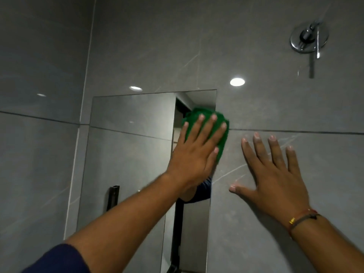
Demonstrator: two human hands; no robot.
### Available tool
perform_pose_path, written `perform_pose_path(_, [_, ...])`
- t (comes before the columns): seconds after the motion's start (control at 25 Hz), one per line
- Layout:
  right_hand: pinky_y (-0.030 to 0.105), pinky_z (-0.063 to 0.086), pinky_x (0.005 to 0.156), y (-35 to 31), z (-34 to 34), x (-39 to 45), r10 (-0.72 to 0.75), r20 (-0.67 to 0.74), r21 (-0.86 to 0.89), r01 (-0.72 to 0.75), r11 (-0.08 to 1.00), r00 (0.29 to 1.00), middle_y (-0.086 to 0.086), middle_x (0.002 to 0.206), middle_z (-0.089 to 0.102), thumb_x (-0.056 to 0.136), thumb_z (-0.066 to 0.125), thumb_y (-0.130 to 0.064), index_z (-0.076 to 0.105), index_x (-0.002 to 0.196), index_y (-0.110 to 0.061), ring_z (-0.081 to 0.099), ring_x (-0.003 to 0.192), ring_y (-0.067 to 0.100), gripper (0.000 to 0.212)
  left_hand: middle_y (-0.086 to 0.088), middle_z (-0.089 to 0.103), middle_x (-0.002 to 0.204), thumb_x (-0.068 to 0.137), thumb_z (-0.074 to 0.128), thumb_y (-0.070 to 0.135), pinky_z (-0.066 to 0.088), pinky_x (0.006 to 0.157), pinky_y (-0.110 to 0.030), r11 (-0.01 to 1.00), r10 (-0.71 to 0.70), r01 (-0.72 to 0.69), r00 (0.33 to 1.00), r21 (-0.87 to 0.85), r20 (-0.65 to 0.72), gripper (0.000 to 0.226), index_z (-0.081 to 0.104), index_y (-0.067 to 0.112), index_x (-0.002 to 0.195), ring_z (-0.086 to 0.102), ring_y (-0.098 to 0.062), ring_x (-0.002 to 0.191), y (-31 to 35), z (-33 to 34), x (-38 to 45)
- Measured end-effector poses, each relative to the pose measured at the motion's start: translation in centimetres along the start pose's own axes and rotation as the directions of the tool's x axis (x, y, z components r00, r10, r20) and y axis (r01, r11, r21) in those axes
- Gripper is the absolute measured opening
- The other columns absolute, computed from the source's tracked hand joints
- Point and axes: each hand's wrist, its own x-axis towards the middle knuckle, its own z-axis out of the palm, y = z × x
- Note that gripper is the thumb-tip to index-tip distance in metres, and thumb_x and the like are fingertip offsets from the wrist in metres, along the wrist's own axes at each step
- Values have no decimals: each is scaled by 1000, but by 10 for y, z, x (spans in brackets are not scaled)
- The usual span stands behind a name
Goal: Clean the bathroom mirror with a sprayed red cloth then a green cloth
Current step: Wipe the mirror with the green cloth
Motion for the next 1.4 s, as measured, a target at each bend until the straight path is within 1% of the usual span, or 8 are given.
perform_pose_path(0.12, [62,8,126,1,2,0,3,-7,-4,-3,1000,1000,6,174,6,70,29,-97,1,167,-31,0,160,34,121,1,-2,178,108,27,42,6,131,-57,981,155,-161,986,107,60,64,2,36,167,-8,-23,164,-59,0,-36])
perform_pose_path(0.32, [55,-1,127,-3,0,4,-1,10,30,0,1000,1000,3,174,2,70,32,-98,-2,167,-34,-2,160,33,121,1,-4,178,109,15,43,6,131,-58,851,-524,518,846,-88,-95,60,2,38,167,-7,-25,164,-208,-19,-73])
perform_pose_path(0.44, [53,-6,127,-4,3,5,1,22,38,-2,999,1000,2,174,-6,69,29,-99,-8,166,-35,-8,160,32,122,-16,7,177,108,16,36,5,132,-53,584,-807,759,579,-289,-111,63,9,22,168,4,-39,163,-262,-26,-108])
perform_pose_path(0.64, [59,-8,127,-3,2,6,13,49,44,-15,999,999,1,173,-15,69,32,-100,-15,164,-36,-18,159,32,124,-13,-3,177,115,16,22,1,130,-46,108,-993,868,122,-485,-2,55,1,19,167,-3,-35,163,-132,-28,-72])
perform_pose_path(0.84, [49,-20,124,-4,-6,5,6,75,69,-11,998,997,1,173,-18,71,41,-95,-20,163,-36,-25,157,30,125,-4,-14,177,110,13,41,-7,131,-53,608,-790,738,600,-292,-128,62,-9,29,167,-13,-29,163,-3,13,-18])
perform_pose_path(1.0, [54,-7,128,7,-9,-1,-30,89,44,26,999,996,1,174,-12,73,53,-91,-14,165,-34,-17,159,30,127,-6,-6,178,110,28,39,8,130,-61,991,-129,129,992,-38,2,65,2,27,168,-9,-31,163,51,23,-54])
perform_pose_path(1.16, [56,-4,128,12,-8,-3,-45,102,29,42,999,994,-1,173,-13,73,55,-90,-12,165,-33,-15,159,30,127,-7,9,177,108,31,41,14,130,-59,982,140,-149,987,115,82,64,9,30,167,0,-29,164,-34,23,-109])
perform_pose_path(1.4, [52,-12,127,13,-3,-4,-54,86,43,51,998,995,3,174,-12,71,35,-95,-10,166,-33,-18,159,29,121,-2,-7,178,111,19,36,-1,132,-53,869,-493,490,869,-64,-37,60,2,29,168,-10,-24,164,-207,3,-155])
